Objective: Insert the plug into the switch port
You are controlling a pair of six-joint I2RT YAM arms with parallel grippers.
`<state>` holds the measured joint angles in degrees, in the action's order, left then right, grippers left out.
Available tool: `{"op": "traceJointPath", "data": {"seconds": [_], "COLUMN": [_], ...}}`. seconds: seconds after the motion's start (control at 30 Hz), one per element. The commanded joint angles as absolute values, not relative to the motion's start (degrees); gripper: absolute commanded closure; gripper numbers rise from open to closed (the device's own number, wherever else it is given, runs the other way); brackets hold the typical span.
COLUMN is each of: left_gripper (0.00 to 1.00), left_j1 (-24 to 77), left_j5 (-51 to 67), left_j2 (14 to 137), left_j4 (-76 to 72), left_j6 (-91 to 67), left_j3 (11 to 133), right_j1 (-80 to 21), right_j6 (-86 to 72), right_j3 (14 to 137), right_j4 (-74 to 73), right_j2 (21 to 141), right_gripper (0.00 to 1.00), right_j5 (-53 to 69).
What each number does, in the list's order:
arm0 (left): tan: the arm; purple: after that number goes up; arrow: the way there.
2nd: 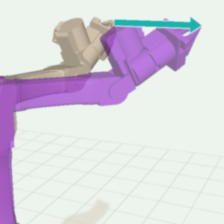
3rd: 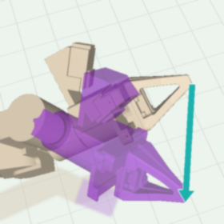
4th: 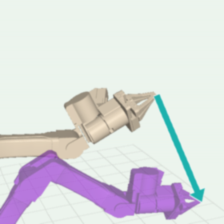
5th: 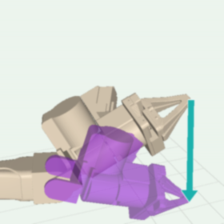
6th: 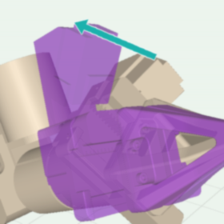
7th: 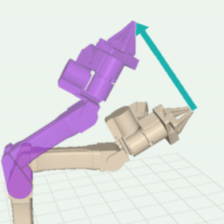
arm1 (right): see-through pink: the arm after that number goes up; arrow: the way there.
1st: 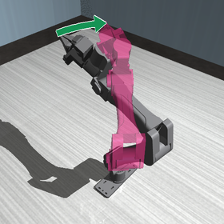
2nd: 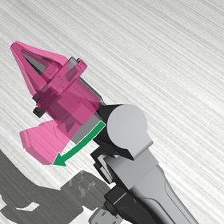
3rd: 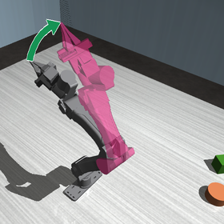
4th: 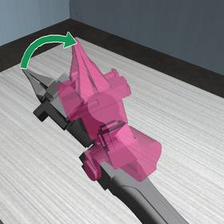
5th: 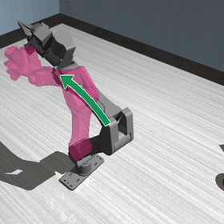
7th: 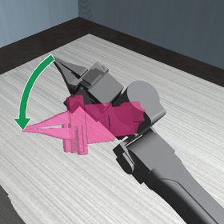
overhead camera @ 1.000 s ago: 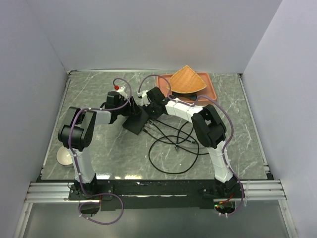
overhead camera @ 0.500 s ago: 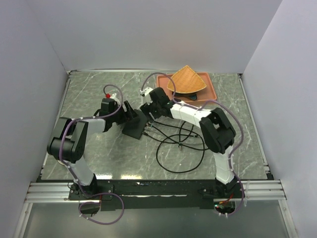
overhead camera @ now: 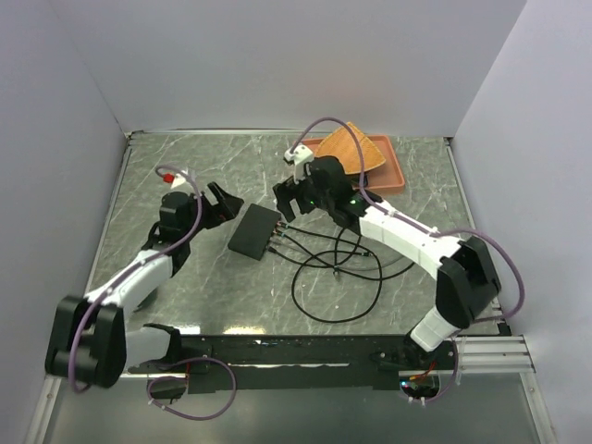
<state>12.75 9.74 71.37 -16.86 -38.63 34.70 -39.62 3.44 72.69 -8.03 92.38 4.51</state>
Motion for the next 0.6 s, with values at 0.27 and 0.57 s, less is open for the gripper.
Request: {"op": "traceJointPath", "data": {"seconds": [0.27,0.57], "left_gripper": [0.04,0.04], "left_j1": [12.6,12.6], "left_j5": [4.8,3.3], "left_j2": [51.4,49.2], "left_j4": [-18.6,-17.2], "left_j6": [-39.9,-40.5], "left_j3": [30.7,31.2], "right_j1": [-40.0,-40.1], "right_j6": [-4.8,-5.0], "right_j3": [63.4,60.0], "right_j4": [-5.2,-5.4], "right_j2": [76.0,72.2], "right_gripper": [0.01,0.01], "right_j5": [4.5,1.7]}}
